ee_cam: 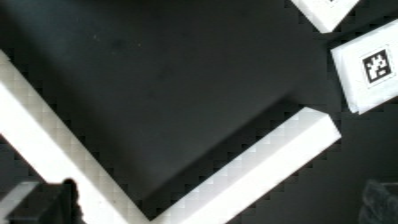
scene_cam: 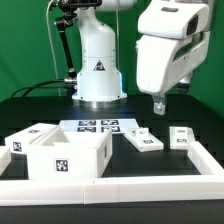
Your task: Assemble cabinet
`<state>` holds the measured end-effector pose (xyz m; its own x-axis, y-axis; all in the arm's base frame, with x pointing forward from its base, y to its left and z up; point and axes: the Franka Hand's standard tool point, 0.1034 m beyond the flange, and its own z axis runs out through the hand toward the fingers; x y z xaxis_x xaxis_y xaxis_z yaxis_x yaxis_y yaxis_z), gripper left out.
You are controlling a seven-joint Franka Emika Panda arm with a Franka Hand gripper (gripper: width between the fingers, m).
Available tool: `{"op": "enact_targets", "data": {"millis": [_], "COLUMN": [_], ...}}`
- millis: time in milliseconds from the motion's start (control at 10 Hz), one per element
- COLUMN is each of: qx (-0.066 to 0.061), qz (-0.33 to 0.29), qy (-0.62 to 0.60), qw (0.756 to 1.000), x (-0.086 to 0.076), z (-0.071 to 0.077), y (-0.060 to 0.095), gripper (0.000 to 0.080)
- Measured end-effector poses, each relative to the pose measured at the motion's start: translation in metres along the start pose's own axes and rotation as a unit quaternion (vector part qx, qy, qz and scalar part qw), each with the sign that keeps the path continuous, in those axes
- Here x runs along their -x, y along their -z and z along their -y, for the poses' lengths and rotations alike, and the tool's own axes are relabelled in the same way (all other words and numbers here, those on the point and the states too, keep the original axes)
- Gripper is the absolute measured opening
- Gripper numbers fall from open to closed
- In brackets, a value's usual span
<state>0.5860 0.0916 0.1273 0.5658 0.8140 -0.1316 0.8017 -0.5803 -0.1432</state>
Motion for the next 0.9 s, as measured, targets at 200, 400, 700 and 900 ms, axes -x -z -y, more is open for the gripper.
{"op": "enact_targets", "data": {"millis": [200, 400, 700, 900], "qx": [0.0, 0.0, 0.03, 0.049], "qz": [0.0, 0.0, -0.03, -0.044], "qy": [0.0, 0.0, 0.055, 0.105], "qw": [1.0, 1.0, 0.998, 0.992], "x": [0.0, 0.0, 0.025, 0.055], "z": [0.0, 0.0, 0.003, 0.008], "y": [0.0, 0.0, -0.014, -0.032], "gripper": [0.0797, 0.0797, 0.0797, 0.0797]}}
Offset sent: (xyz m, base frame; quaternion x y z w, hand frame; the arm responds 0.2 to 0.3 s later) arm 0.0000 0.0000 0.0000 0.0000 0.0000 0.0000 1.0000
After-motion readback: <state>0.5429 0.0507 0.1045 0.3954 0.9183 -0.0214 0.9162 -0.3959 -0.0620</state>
